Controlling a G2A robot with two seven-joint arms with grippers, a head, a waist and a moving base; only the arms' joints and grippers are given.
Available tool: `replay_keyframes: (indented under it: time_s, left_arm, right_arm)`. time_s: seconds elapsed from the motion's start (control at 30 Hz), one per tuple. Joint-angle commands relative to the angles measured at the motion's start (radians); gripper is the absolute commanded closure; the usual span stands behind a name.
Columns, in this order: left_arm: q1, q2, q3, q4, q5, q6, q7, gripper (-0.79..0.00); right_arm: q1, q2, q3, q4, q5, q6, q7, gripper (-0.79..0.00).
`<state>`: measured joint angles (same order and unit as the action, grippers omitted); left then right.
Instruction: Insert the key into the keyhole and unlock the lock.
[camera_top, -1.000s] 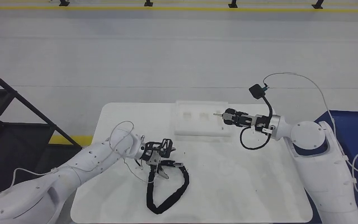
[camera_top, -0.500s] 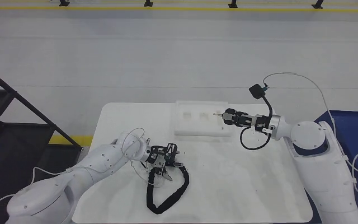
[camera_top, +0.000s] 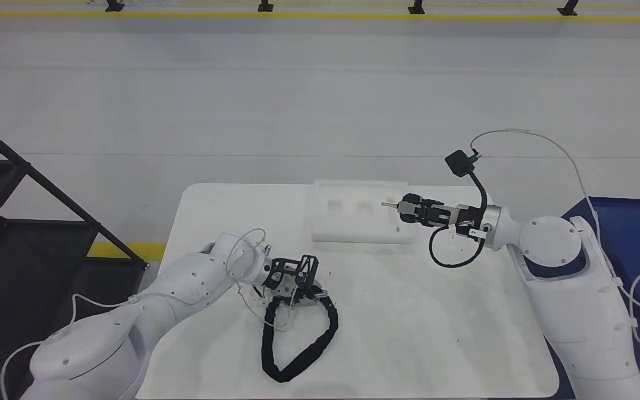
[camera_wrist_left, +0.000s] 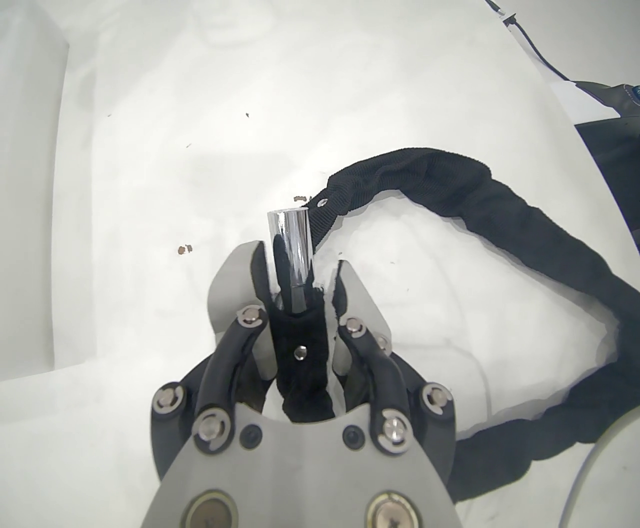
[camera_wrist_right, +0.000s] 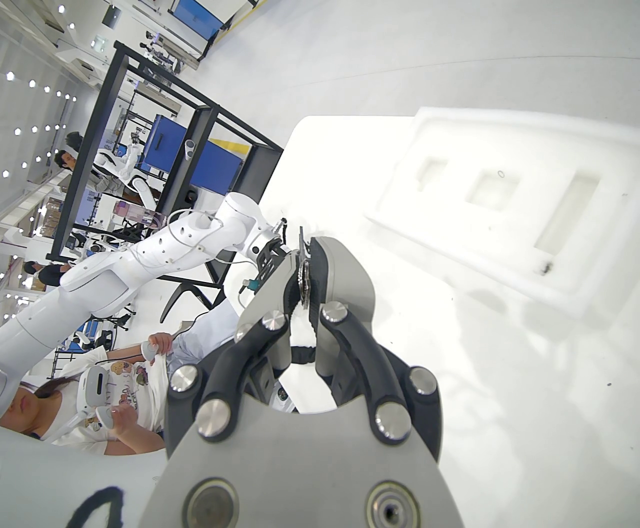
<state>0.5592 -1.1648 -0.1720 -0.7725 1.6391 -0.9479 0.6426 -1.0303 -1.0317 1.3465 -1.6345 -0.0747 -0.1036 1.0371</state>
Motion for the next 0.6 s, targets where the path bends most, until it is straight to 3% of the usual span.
replay_keyframes:
  time_s: [0.0,0.27,0.57]
  left_arm:
    - [-0.002,-0.005,-0.004,0.006,0.002,0.003,0.004,0.0]
    - [-0.019,-0.003,-0.043,-0.004,-0.019,-0.01,0.045,0.0]
    - [-0.027,0.044,-0.128,-0.076,-0.115,-0.064,0.1,0.0]
  right_arm:
    - [0.0,0.0,0.0,0.0,0.0,0.0,0.0,0.0]
    - [0.0,0.0,0.0,0.0,0.0,0.0,0.0,0.0]
    - [0.0,0.0,0.0,0.0,0.0,0.0,0.0,0.0]
